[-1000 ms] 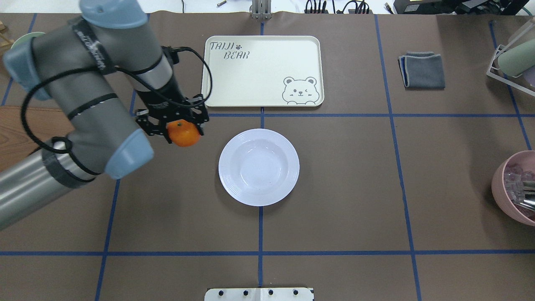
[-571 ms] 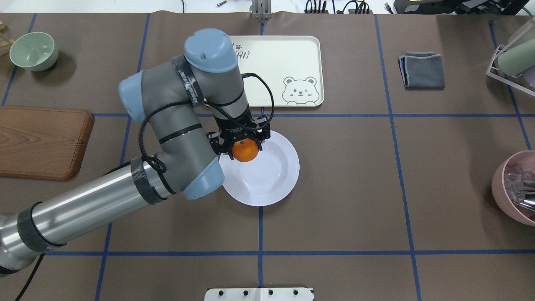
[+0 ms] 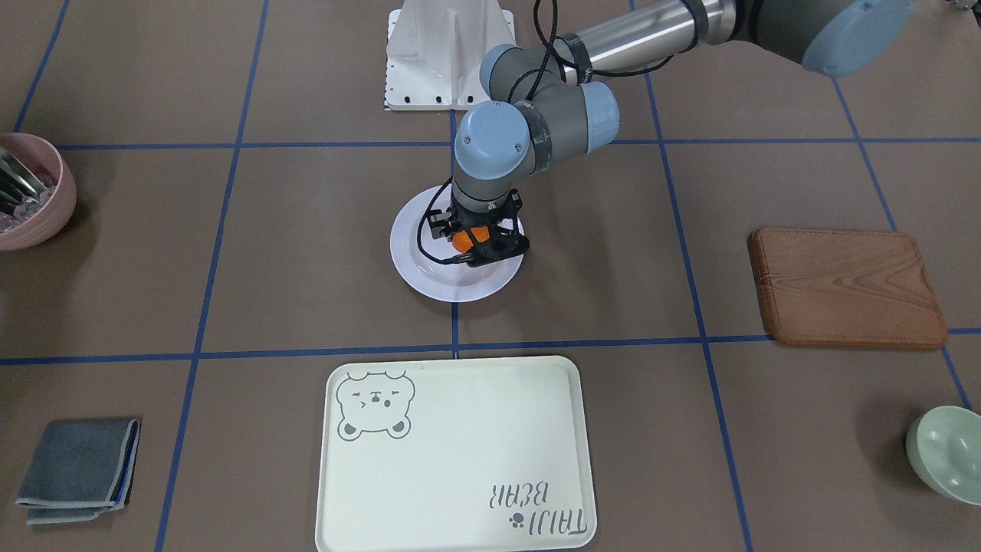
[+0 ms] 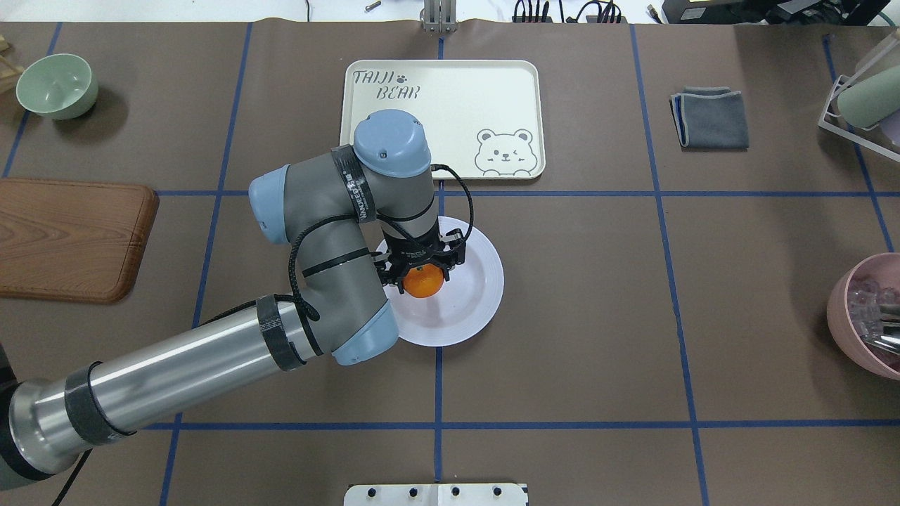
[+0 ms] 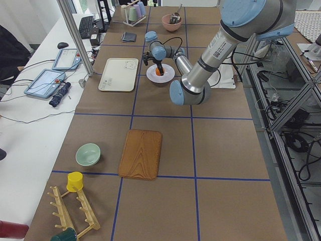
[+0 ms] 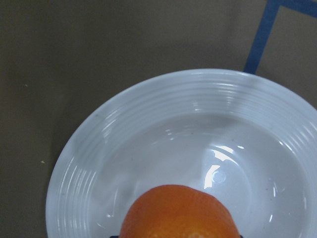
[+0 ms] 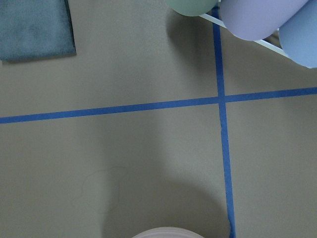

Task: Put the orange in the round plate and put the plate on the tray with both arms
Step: 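Carry the orange with the left gripper over the white plate and lower, then open the left gripper and lift away while the right arm reaches toward the plate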

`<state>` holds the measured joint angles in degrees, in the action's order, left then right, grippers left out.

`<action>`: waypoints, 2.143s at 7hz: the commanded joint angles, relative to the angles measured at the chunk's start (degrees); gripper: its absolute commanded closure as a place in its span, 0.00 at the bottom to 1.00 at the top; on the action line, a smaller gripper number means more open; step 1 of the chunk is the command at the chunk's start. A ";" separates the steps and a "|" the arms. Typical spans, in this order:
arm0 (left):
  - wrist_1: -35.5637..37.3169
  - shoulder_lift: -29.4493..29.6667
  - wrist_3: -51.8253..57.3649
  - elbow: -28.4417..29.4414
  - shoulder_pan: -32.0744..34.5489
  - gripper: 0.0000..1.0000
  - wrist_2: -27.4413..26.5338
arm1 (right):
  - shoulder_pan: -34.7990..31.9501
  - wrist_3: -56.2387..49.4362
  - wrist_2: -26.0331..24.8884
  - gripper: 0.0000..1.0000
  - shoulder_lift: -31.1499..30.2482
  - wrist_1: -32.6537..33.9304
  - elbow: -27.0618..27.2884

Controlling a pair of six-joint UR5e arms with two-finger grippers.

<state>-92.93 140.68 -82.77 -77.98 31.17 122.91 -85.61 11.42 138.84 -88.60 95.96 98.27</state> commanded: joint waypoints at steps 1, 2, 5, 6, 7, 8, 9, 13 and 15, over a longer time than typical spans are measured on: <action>-0.93 0.12 -0.02 0.63 -0.41 1.00 -0.13 | 0.00 0.00 -0.06 0.00 0.00 0.02 -0.18; -0.94 0.12 0.06 0.81 -0.41 1.00 -0.13 | 0.00 0.00 -0.06 0.00 0.00 0.02 -0.18; -4.25 0.12 0.15 2.99 -0.41 1.00 -0.13 | 0.00 0.00 -0.15 0.00 0.35 -0.07 -0.36; -4.97 0.12 0.15 3.27 -0.41 0.82 -0.13 | 0.00 0.00 -0.15 0.00 0.44 -0.07 -0.27; -5.85 -0.06 0.33 3.01 -0.41 0.02 -0.73 | 0.00 0.00 -0.06 0.00 0.44 -0.07 -0.01; -6.99 -0.15 0.24 1.44 -0.24 0.01 -2.39 | 0.09 0.09 0.29 0.00 1.49 0.02 0.43; -6.65 -0.15 0.33 -0.58 0.81 0.01 -2.24 | 0.18 0.18 2.12 0.00 3.06 0.37 0.43; 1.70 -15.65 24.48 -17.53 16.41 0.01 0.49 | 21.02 35.74 3.12 0.00 13.86 -10.97 6.15; 1.18 -22.87 31.35 -19.06 23.30 0.01 -0.03 | 34.48 63.50 -8.09 0.00 16.61 -36.23 2.91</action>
<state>-91.41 122.43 -55.09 -96.00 50.64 123.23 -59.08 58.22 136.88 -73.63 74.68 103.06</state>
